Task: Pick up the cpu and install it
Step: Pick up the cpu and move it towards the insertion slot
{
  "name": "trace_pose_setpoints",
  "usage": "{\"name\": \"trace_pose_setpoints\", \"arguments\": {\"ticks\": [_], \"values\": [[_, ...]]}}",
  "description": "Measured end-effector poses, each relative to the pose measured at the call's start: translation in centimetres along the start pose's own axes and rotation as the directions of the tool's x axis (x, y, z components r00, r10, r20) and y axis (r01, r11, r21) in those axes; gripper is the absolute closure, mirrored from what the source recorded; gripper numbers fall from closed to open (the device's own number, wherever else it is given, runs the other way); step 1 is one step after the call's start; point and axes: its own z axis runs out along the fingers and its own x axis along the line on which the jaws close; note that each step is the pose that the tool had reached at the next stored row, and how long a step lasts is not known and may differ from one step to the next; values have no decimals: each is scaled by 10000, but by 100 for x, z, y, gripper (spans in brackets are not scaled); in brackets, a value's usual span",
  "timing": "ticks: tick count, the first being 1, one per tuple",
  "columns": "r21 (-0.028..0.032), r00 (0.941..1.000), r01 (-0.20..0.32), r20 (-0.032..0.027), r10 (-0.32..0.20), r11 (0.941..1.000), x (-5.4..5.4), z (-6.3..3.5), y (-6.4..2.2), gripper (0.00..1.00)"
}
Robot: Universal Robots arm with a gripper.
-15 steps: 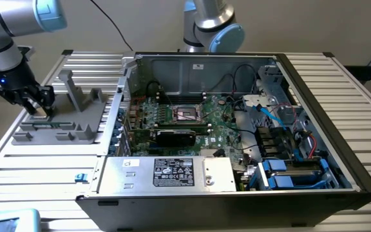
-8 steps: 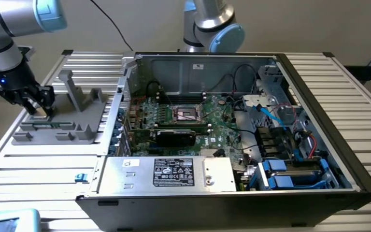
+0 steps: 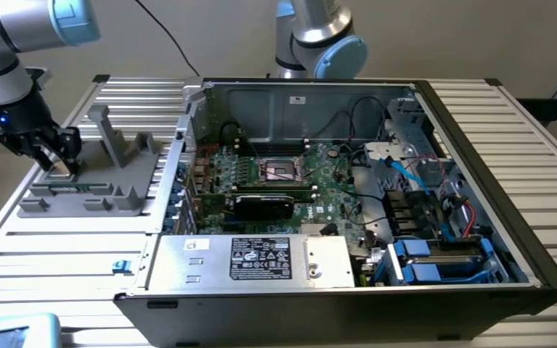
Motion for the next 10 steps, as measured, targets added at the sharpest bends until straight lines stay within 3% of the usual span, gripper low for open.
{"name": "trace_pose_setpoints", "arguments": {"ticks": [3,10], "values": [[187,10000,-5,4,5,9998,0,-1,3,45],[208,10000,-3,4,3,9998,1,-1,5,45]]}}
